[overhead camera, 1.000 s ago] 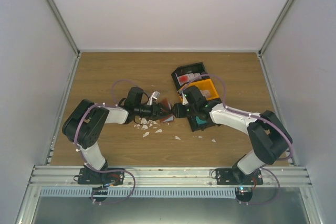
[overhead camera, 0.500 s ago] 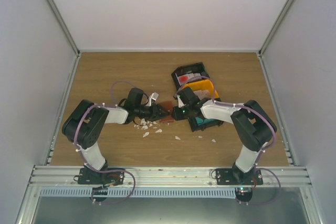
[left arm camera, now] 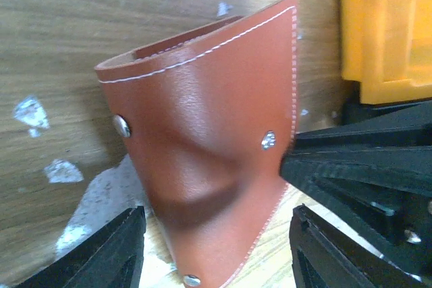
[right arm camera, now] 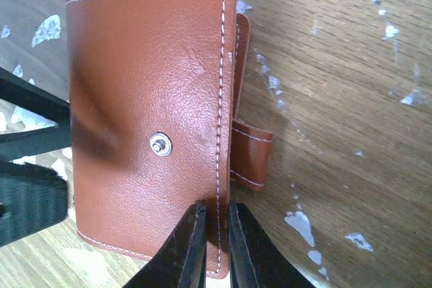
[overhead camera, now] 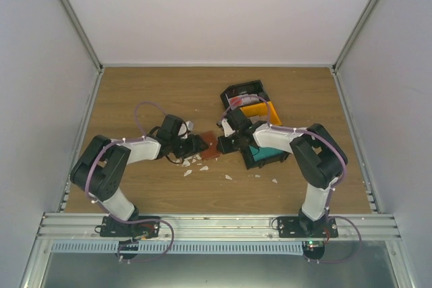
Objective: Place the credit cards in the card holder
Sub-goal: Close the card holder at the center of the board.
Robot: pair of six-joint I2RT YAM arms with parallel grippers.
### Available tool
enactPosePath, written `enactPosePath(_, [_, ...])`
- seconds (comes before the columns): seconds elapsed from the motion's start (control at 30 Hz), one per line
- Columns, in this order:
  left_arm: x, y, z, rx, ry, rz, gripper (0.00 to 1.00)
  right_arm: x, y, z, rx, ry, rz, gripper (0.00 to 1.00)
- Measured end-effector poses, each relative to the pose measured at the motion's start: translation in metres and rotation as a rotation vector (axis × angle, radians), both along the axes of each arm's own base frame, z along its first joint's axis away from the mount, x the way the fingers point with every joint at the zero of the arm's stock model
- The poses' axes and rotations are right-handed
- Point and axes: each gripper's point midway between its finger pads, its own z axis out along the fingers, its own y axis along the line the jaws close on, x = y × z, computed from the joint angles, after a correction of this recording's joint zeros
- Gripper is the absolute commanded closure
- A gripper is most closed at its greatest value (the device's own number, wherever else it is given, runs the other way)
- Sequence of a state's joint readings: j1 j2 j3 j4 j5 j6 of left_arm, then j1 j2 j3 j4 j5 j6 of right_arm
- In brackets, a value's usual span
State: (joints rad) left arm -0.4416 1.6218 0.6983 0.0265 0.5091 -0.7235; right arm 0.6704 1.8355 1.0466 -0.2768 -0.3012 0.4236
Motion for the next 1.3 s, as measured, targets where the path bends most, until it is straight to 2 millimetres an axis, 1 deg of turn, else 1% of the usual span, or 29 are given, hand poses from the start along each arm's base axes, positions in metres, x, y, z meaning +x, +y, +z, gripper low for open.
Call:
enactPosePath(0.07, [-0.002, 0.002, -0.006, 0.015, 0.02, 0.004, 0.39, -0.001, 0.002, 0.0, 0.009, 0.006, 0.016, 0.89])
enactPosePath(0.2, [-0.001, 0.001, -0.007, 0.008, 0.021, -0.001, 0.42, -0.004, 0.004, -0.001, 0.019, 0.016, 0.048, 0.89])
enactPosePath(0.3, [0.0, -0.001, -0.008, -0.006, 0.026, -0.005, 0.47, -0.005, 0.007, -0.002, 0.023, 0.028, 0.078, 0.9])
enactPosePath(0.53, [0.004, -0.001, -0.012, -0.039, 0.013, -0.012, 0.62, -0.014, 0.011, -0.003, 0.05, 0.059, 0.135, 0.89])
enactPosePath(0.7, [0.001, 0.001, -0.015, -0.045, -0.003, -0.022, 0.77, -0.018, 0.011, -0.004, 0.058, 0.073, 0.145, 0.86])
enactPosePath(0.77, [-0.001, 0.001, -0.016, -0.048, -0.005, -0.03, 0.85, -0.02, 0.011, -0.004, 0.062, 0.077, 0.146, 0.84])
enactPosePath(0.83, [-0.003, -0.001, -0.014, -0.064, -0.01, -0.048, 0.89, -0.022, 0.009, -0.004, 0.062, 0.079, 0.143, 0.79])
enactPosePath(0.93, [-0.005, -0.005, -0.005, -0.093, -0.031, -0.081, 0.91, -0.024, 0.006, -0.003, 0.062, 0.07, 0.13, 0.7])
enactPosePath(1.0, [-0.008, -0.007, -0.004, -0.1, -0.031, -0.1, 0.91, -0.026, 0.002, -0.002, 0.053, 0.062, 0.113, 0.65])
enactPosePath(1.1, [-0.018, -0.011, -0.002, -0.11, -0.023, -0.143, 0.91, -0.03, -0.005, 0.001, 0.024, 0.033, 0.091, 0.63])
enactPosePath(1.3, [-0.039, -0.011, 0.006, -0.116, 0.0, -0.211, 0.91, -0.031, -0.024, 0.02, -0.016, -0.095, 0.078, 0.59])
